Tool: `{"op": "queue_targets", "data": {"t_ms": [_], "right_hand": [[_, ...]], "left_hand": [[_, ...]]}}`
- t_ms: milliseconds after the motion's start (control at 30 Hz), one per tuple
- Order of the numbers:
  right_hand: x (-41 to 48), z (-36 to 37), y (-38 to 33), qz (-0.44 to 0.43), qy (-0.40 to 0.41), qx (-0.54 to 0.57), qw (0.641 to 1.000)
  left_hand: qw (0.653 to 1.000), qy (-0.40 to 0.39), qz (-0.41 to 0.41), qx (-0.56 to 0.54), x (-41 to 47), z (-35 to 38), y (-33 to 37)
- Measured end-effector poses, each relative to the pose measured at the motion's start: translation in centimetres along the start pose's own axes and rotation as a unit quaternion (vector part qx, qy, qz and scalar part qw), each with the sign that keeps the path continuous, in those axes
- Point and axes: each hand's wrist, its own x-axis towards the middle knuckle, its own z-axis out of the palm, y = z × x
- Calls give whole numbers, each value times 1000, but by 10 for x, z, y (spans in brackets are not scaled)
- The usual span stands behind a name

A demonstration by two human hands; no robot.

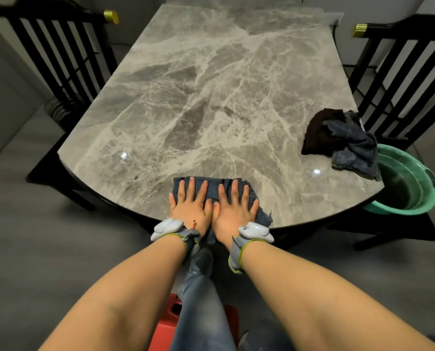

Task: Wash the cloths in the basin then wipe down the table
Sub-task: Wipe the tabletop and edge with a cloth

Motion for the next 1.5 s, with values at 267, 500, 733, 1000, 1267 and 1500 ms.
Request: {"op": "queue_targets", "data": {"t_ms": [267, 500, 733, 1000, 1267, 1500], "right_hand": [[73, -20, -20, -24, -1, -13, 1000], [202, -36, -58, -12, 32, 1, 999], [350, -71, -96, 5, 77, 7, 997], [515, -112, -120, 53, 117, 9, 992], [614, -144, -129, 68, 123, 17, 990], [675, -160, -134, 68, 154, 11, 986]], "left_hand": [[999, 11, -33, 1, 66, -23, -3], [999, 26, -12, 24, 200, -58, -18], [998, 50, 22, 40, 358, -105, -25], [994, 61, 76, 59, 535, -147, -14], [991, 67, 95, 65, 642, -175, -1], [991, 78, 89, 58, 701, -189, 5]]}}
